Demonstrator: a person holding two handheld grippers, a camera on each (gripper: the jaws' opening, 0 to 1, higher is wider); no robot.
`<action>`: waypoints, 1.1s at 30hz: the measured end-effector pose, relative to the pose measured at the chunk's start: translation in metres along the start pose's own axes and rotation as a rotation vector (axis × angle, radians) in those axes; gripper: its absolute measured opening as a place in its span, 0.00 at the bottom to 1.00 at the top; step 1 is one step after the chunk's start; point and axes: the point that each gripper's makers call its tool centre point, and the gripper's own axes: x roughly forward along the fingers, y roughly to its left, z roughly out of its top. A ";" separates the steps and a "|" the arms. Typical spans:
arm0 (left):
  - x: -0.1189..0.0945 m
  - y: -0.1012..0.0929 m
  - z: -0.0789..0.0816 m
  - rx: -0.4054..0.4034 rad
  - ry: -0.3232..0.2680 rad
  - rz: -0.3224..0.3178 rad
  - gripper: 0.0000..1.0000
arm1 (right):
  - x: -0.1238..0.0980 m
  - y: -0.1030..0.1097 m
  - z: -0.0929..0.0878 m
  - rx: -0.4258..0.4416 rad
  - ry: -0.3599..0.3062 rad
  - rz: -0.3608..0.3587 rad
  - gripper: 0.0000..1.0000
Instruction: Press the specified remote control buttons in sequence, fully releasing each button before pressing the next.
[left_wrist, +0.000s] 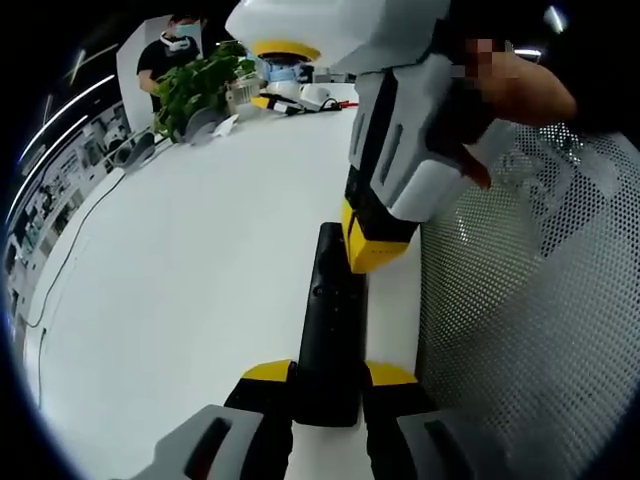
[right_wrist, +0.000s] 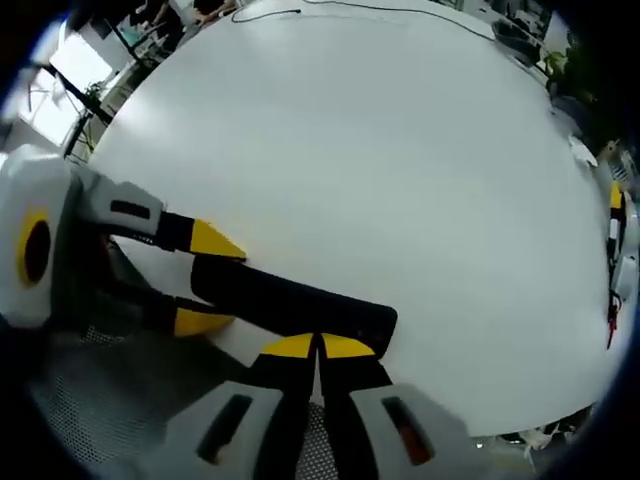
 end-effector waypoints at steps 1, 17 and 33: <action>0.000 0.000 0.000 0.001 0.000 -0.001 0.26 | 0.000 0.000 0.000 -0.027 -0.001 -0.009 0.00; 0.000 -0.001 0.000 0.014 0.020 -0.007 0.26 | 0.000 -0.001 0.000 0.138 -0.003 0.063 0.00; 0.001 -0.004 0.000 0.057 0.018 -0.036 0.25 | -0.006 -0.008 0.011 0.127 -0.046 0.020 0.00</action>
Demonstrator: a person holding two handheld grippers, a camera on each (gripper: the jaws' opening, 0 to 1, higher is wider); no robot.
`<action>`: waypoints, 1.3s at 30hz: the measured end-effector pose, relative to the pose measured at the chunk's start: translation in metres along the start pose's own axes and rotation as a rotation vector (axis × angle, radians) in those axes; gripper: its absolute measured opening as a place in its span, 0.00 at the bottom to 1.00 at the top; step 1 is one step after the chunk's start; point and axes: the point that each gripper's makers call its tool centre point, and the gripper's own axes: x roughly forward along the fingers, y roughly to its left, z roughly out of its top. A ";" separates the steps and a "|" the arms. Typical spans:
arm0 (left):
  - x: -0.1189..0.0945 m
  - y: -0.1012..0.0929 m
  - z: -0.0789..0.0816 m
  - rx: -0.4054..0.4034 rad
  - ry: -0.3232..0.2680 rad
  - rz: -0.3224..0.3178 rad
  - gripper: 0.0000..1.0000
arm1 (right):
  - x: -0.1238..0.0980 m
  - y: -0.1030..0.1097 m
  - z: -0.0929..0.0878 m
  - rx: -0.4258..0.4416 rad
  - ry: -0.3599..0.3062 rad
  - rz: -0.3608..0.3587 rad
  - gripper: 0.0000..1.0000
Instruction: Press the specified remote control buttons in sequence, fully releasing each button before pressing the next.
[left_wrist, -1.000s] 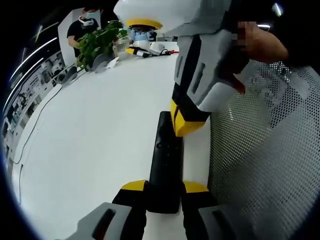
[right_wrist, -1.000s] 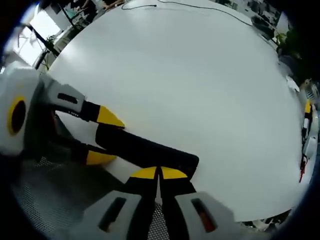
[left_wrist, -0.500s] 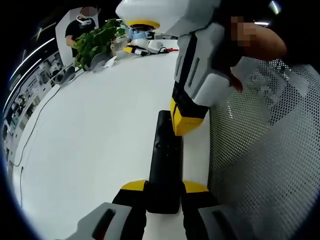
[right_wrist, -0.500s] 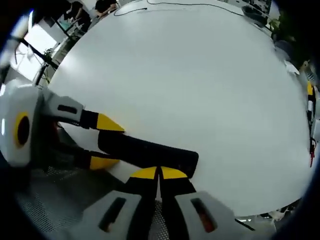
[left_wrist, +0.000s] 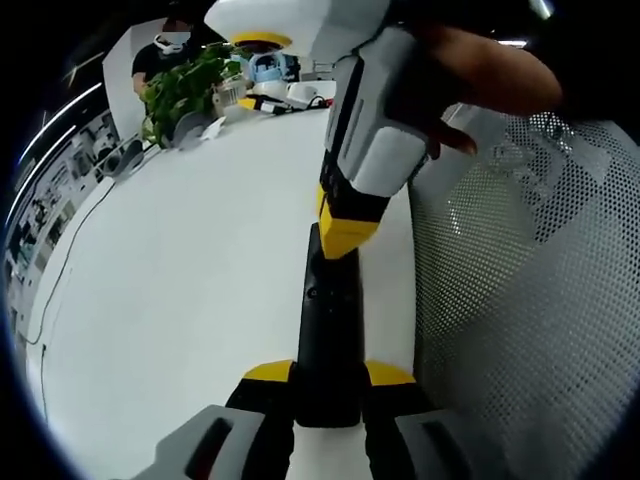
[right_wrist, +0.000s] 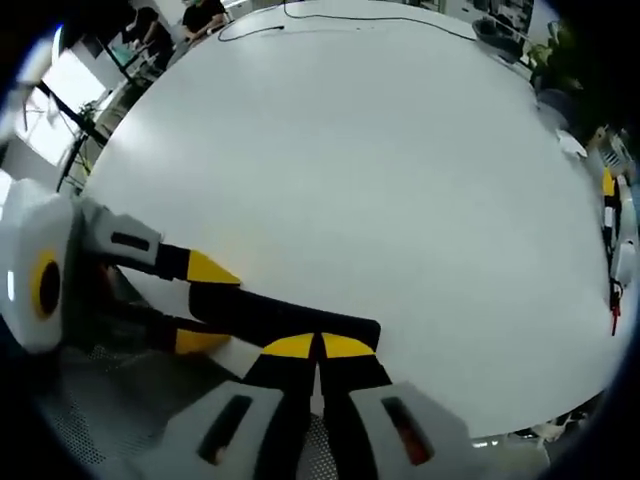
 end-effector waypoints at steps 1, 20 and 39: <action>0.000 0.000 0.000 0.008 -0.001 -0.002 0.25 | 0.000 0.001 -0.001 0.002 0.003 0.007 0.00; 0.000 -0.002 0.000 -0.002 -0.009 -0.010 0.25 | 0.005 0.006 -0.001 -0.167 -0.020 -0.035 0.00; 0.000 -0.001 0.000 -0.001 -0.006 -0.007 0.25 | 0.005 0.003 0.000 -0.113 -0.018 -0.005 0.00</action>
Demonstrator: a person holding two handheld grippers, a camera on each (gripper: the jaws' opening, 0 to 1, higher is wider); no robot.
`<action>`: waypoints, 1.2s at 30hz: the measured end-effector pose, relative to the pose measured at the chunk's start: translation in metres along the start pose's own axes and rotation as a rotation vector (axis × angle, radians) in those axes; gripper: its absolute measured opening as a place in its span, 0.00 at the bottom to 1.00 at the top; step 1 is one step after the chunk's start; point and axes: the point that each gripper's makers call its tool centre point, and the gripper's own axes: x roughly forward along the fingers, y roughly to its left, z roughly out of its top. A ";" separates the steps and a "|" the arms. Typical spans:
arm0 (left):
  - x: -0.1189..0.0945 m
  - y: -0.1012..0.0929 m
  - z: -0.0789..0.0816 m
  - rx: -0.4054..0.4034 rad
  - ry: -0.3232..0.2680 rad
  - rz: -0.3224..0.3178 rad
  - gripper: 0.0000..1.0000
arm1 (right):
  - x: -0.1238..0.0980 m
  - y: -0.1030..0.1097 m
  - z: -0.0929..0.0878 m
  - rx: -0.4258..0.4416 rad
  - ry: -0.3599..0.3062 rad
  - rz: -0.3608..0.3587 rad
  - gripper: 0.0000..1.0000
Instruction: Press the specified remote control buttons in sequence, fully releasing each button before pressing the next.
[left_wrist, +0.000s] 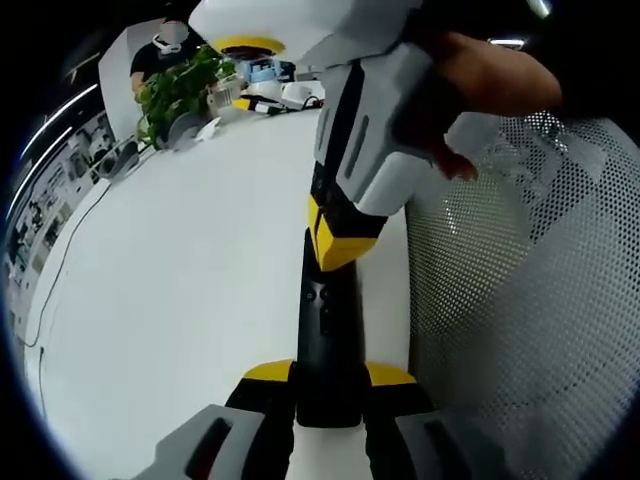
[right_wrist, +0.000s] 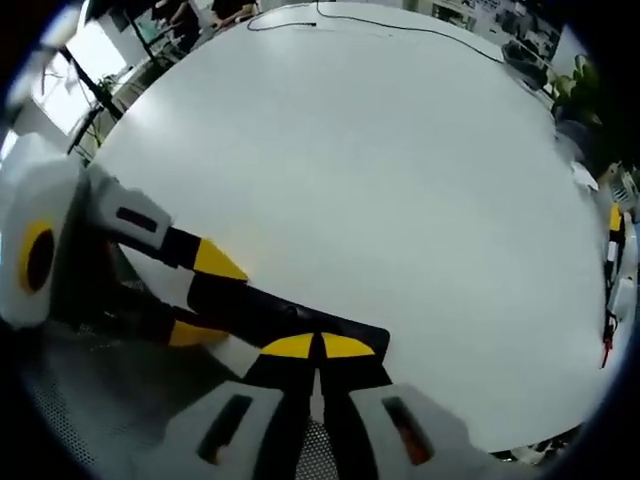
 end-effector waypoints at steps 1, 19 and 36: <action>0.000 0.000 0.000 -0.001 -0.001 0.001 0.25 | 0.000 0.000 0.000 0.004 0.001 0.001 0.00; 0.001 -0.003 0.001 0.019 -0.007 -0.003 0.25 | -0.010 -0.006 0.001 0.168 -0.007 0.041 0.00; 0.006 -0.018 0.008 0.082 -0.031 -0.063 0.25 | 0.001 0.019 -0.007 0.172 0.077 0.143 0.00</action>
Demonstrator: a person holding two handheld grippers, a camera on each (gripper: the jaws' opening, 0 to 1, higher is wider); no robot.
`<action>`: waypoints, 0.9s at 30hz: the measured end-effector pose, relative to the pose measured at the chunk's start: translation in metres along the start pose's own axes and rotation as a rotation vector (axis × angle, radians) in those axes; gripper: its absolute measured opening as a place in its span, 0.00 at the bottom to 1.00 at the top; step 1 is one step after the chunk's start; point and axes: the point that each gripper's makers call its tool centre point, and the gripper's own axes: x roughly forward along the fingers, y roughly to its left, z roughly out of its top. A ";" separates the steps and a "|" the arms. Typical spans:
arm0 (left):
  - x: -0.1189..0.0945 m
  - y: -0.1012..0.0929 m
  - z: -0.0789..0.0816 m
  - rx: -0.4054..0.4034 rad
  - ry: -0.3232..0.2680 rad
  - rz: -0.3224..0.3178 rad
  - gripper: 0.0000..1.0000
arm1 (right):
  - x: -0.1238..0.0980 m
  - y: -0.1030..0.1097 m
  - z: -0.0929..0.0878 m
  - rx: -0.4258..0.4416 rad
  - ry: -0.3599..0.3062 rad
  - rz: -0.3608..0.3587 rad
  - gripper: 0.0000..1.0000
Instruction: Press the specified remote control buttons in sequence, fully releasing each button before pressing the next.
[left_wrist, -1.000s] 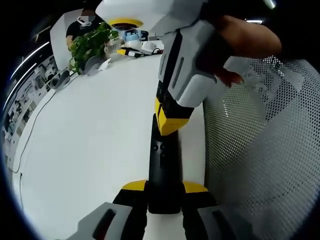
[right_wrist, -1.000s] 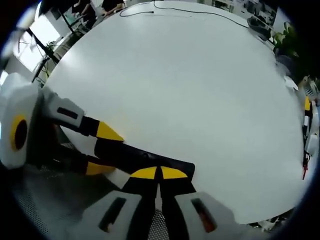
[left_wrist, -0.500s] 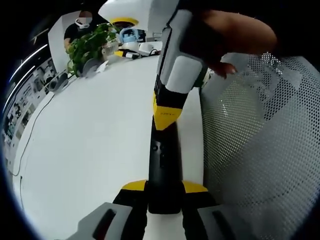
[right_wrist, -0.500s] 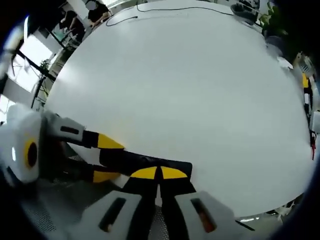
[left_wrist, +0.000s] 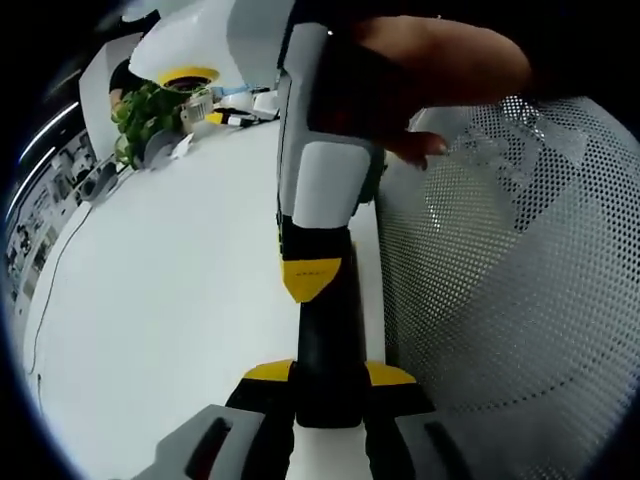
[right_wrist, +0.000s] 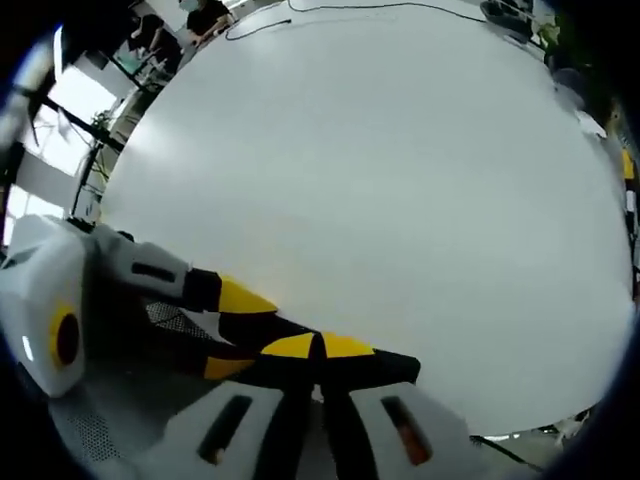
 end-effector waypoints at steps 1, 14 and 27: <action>0.000 0.000 0.000 0.000 -0.001 0.000 0.25 | 0.001 0.001 0.000 0.000 0.001 0.004 0.00; 0.000 0.001 0.001 -0.005 -0.010 0.003 0.25 | 0.003 0.001 0.002 -0.082 -0.028 -0.045 0.00; 0.000 0.000 0.001 0.003 -0.005 0.000 0.27 | 0.012 -0.011 0.007 -0.151 -0.060 -0.107 0.00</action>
